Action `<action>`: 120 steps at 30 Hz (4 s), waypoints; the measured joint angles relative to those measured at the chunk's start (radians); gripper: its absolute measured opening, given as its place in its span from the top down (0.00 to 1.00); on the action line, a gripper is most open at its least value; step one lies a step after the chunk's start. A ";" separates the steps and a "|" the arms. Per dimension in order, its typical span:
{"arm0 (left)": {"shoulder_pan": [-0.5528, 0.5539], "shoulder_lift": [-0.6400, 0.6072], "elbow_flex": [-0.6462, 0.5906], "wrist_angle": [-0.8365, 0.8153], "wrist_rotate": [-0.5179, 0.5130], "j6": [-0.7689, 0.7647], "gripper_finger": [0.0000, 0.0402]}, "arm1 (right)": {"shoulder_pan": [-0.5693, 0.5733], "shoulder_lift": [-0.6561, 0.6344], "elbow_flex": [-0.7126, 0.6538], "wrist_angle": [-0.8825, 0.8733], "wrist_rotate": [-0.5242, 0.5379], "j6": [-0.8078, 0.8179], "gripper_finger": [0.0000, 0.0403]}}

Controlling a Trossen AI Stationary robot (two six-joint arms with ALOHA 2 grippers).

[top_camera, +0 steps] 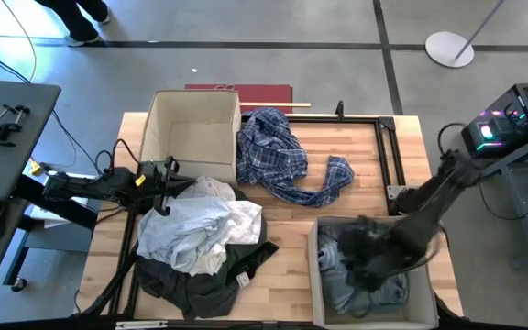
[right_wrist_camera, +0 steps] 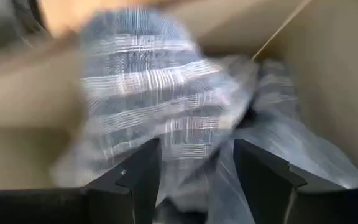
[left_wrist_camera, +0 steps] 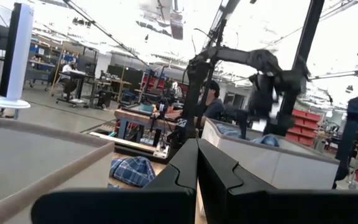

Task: Sort clothes
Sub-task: Put the light blue polo shirt into the bottom laundry bin, then put the blue polo shirt into the bottom laundry bin

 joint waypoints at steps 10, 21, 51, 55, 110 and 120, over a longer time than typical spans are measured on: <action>0.000 0.000 0.000 0.001 -0.007 0.000 1.00 | -0.050 0.281 -0.001 0.001 -0.224 -0.292 0.57; 0.000 0.000 0.000 0.000 -0.007 0.000 1.00 | -0.094 0.203 -0.243 0.361 -0.429 -0.290 0.74; 0.000 0.000 0.000 -0.004 -0.007 -0.026 1.00 | -0.017 -0.044 -0.367 0.246 -0.194 0.137 0.79; 0.000 0.000 0.000 -0.004 -0.007 -0.026 1.00 | -0.037 -0.011 -0.509 0.469 -0.356 0.118 0.72; 0.000 0.000 0.000 -0.005 -0.025 -0.051 1.00 | -0.944 0.460 0.069 0.713 0.032 -1.020 0.27; 0.000 0.000 0.000 -0.020 -0.025 -0.050 1.00 | -0.984 0.649 0.077 0.741 -0.041 -0.915 0.43</action>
